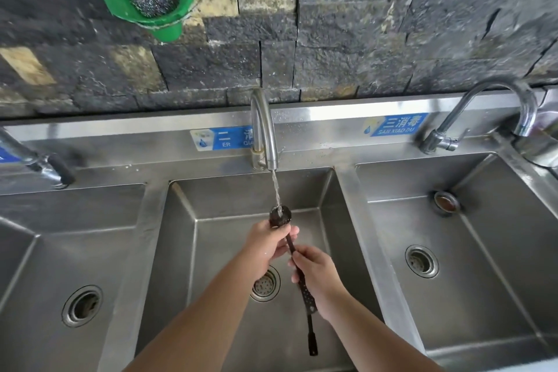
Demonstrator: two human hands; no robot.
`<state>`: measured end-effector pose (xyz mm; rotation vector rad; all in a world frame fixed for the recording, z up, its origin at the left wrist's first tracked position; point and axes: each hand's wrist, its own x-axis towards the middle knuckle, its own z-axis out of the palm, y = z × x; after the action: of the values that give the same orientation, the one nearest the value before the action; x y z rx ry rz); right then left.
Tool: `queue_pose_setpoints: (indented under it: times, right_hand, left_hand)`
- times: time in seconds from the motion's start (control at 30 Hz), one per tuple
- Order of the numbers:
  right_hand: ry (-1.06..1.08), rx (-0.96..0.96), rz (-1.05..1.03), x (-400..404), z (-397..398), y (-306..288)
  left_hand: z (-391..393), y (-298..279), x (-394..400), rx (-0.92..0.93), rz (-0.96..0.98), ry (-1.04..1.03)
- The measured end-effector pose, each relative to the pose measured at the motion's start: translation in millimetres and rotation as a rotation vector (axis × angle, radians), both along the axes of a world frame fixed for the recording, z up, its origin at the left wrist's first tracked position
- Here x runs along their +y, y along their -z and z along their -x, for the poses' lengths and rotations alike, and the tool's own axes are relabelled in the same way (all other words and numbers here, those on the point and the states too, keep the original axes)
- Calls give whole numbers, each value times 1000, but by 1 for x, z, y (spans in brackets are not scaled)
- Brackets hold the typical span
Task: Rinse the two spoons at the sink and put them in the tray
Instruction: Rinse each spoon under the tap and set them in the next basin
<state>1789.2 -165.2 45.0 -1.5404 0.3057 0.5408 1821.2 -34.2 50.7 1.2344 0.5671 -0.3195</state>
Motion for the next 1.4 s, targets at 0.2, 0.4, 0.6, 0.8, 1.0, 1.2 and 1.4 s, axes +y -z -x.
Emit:
queue_pose_setpoints:
  times: [0.2, 0.4, 0.6, 0.8, 1.0, 1.2, 1.4]
  right_hand:
    - [7, -29, -100, 10, -20, -8]
    - [-3, -1, -216, 17, -49, -15]
    - [-37, 52, -447, 27, -75, -29]
    - [-142, 62, -508, 40, -94, -36]
    - [-261, 58, -577, 54, -114, -54]
    - [-201, 128, -557, 60, -132, -77]
    - [-324, 18, -542, 57, -139, -88]
  left_hand:
    - [0, -22, 7, -51, -52, 30]
    - [-22, -40, 10, -95, -52, -8]
    - [-37, -57, 22, -134, 41, -131]
    - [-46, -73, 34, -145, 45, -143]
    - [-58, -83, 50, -161, 35, -179]
    - [-74, -92, 57, -212, 119, -293]
    - [-85, -92, 57, -239, 181, -380]
